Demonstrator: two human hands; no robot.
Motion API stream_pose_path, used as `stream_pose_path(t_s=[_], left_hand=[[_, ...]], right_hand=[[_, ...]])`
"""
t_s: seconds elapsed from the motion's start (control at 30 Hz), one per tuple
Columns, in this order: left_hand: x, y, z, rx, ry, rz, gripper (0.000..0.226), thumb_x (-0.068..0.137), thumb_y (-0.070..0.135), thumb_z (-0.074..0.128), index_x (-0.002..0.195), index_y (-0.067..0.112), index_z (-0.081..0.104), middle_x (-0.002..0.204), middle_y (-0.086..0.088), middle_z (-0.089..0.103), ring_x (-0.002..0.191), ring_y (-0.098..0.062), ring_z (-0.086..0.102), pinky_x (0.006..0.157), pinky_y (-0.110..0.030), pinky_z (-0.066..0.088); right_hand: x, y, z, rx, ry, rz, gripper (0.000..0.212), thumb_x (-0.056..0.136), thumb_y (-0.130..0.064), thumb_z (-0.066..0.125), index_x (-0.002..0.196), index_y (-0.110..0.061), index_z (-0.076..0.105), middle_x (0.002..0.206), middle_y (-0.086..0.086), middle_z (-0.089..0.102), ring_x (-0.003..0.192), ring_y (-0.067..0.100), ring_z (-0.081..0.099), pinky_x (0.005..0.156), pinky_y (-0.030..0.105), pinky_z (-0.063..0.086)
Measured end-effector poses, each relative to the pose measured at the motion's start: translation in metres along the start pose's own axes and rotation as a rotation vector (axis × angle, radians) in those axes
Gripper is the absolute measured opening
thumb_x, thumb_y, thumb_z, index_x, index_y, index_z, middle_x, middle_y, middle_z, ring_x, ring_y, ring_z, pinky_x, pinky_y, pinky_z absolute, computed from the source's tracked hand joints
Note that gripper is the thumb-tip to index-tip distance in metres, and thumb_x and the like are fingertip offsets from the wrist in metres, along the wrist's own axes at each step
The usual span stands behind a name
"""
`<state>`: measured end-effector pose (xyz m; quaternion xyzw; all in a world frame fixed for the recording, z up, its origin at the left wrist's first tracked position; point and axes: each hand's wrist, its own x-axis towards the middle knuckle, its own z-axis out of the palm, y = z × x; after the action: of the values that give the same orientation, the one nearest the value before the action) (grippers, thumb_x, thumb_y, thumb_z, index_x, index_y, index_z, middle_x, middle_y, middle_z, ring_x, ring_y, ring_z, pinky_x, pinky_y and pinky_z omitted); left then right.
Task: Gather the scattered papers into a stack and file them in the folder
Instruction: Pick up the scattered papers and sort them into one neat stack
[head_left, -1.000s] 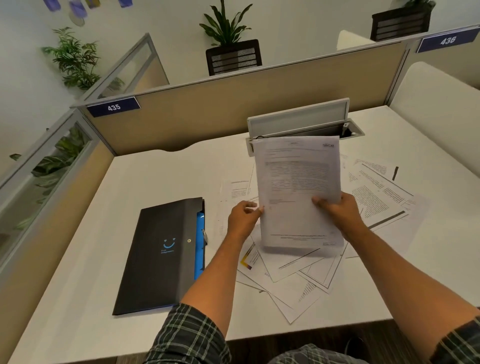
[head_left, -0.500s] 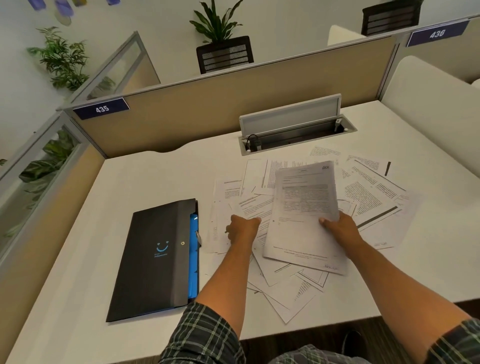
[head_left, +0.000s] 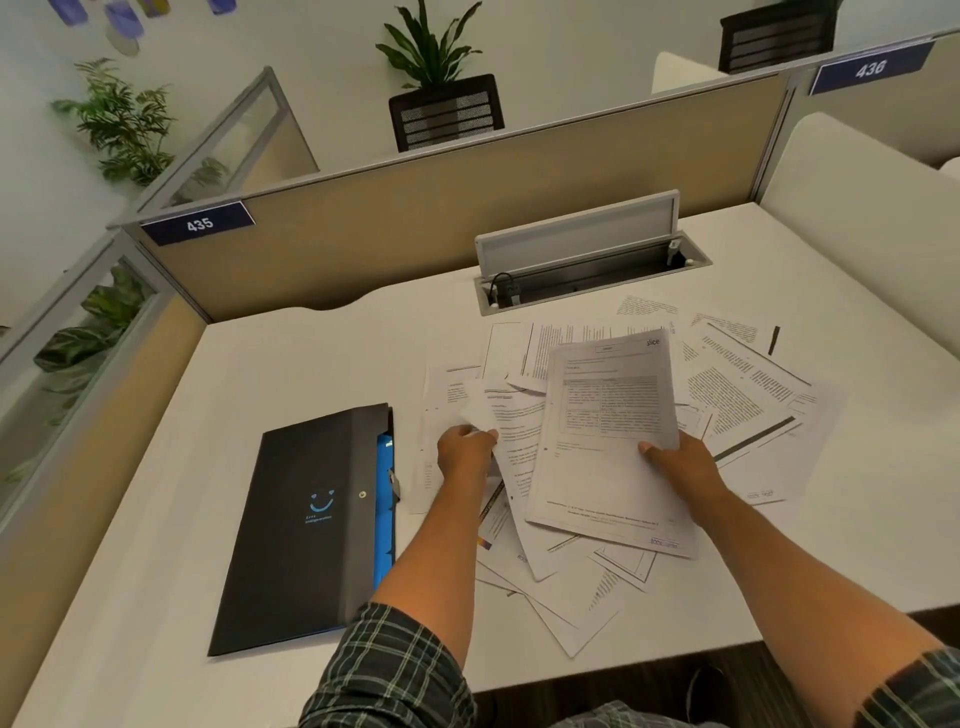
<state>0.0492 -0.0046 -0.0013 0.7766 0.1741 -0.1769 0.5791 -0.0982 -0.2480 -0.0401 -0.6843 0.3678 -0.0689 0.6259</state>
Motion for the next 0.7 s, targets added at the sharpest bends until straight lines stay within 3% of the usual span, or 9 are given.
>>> stream_pose_path(t_s=[0.03, 0.1, 0.2, 0.27, 0.33, 0.47, 0.6, 0.7], left_hand=[[0.001, 0.001, 0.000, 0.002, -0.006, 0.017, 0.007, 0.086, 0.008, 0.073, 0.081, 0.007, 0.068, 0.092, -0.013, 0.071, 0.085, -0.029, 0.065, 0.080, -0.039, 0.056], [0.006, 0.003, -0.002, -0.028, -0.006, 0.053, 0.027, 0.089, 0.008, 0.069, 0.064, 0.008, 0.059, 0.076, -0.009, 0.066, 0.073, -0.024, 0.059, 0.071, -0.035, 0.053], [0.005, 0.012, -0.007, -0.137, -0.044, 0.124, 0.021, 0.093, 0.012, 0.066, 0.073, 0.007, 0.063, 0.079, -0.008, 0.069, 0.070, -0.018, 0.063, 0.065, -0.027, 0.056], [0.006, 0.016, -0.011, -0.184, -0.077, 0.157, 0.024, 0.095, 0.013, 0.064, 0.072, 0.008, 0.060, 0.082, -0.010, 0.069, 0.073, -0.019, 0.063, 0.070, -0.032, 0.059], [0.007, 0.018, -0.014, -0.199, -0.109, 0.179, 0.023, 0.095, 0.013, 0.066, 0.073, 0.008, 0.060, 0.083, -0.011, 0.068, 0.076, -0.021, 0.063, 0.079, -0.037, 0.058], [0.007, 0.019, -0.019, -0.292, -0.130, 0.176, 0.014, 0.091, 0.008, 0.071, 0.077, 0.010, 0.070, 0.085, -0.009, 0.074, 0.076, -0.019, 0.070, 0.072, -0.031, 0.062], [0.008, 0.018, -0.024, -0.335, -0.088, 0.169, 0.023, 0.089, 0.005, 0.073, 0.068, 0.014, 0.072, 0.074, -0.002, 0.075, 0.071, -0.016, 0.070, 0.068, -0.028, 0.061], [0.010, 0.016, -0.029, -0.319, -0.013, 0.161, 0.033, 0.092, 0.008, 0.067, 0.060, 0.014, 0.060, 0.073, -0.007, 0.068, 0.067, -0.019, 0.061, 0.065, -0.032, 0.057]], right_hand=[[0.000, 0.000, -0.001, 0.004, 0.000, 0.000, 0.023, 0.098, -0.019, 0.067, 0.119, -0.023, 0.065, 0.106, 0.003, 0.072, 0.085, 0.017, 0.070, 0.067, 0.029, 0.054], [0.000, 0.000, -0.002, 0.025, -0.002, 0.007, 0.021, 0.098, -0.017, 0.067, 0.116, -0.024, 0.064, 0.107, 0.005, 0.073, 0.085, 0.017, 0.070, 0.065, 0.028, 0.054], [0.004, -0.001, -0.004, 0.061, 0.000, 0.048, 0.029, 0.098, -0.014, 0.068, 0.126, -0.017, 0.064, 0.105, 0.005, 0.071, 0.085, 0.018, 0.069, 0.065, 0.028, 0.053], [0.007, -0.002, -0.005, 0.067, -0.003, 0.074, 0.037, 0.097, -0.014, 0.069, 0.133, -0.011, 0.062, 0.103, 0.003, 0.069, 0.084, 0.019, 0.068, 0.067, 0.029, 0.053], [0.010, -0.002, -0.005, 0.052, 0.000, 0.099, 0.040, 0.097, -0.015, 0.069, 0.136, -0.010, 0.061, 0.107, 0.006, 0.069, 0.085, 0.022, 0.067, 0.075, 0.033, 0.054], [0.013, -0.003, -0.005, 0.053, 0.013, 0.127, 0.042, 0.097, -0.014, 0.069, 0.137, -0.010, 0.061, 0.115, 0.011, 0.069, 0.094, 0.031, 0.067, 0.086, 0.041, 0.055], [0.013, -0.003, -0.005, 0.067, 0.022, 0.140, 0.042, 0.097, -0.012, 0.069, 0.137, -0.009, 0.060, 0.115, 0.013, 0.069, 0.084, 0.025, 0.066, 0.081, 0.039, 0.053], [0.013, -0.004, -0.005, 0.070, 0.030, 0.148, 0.042, 0.096, -0.012, 0.069, 0.137, -0.008, 0.060, 0.116, 0.013, 0.069, 0.085, 0.027, 0.066, 0.080, 0.039, 0.053]])
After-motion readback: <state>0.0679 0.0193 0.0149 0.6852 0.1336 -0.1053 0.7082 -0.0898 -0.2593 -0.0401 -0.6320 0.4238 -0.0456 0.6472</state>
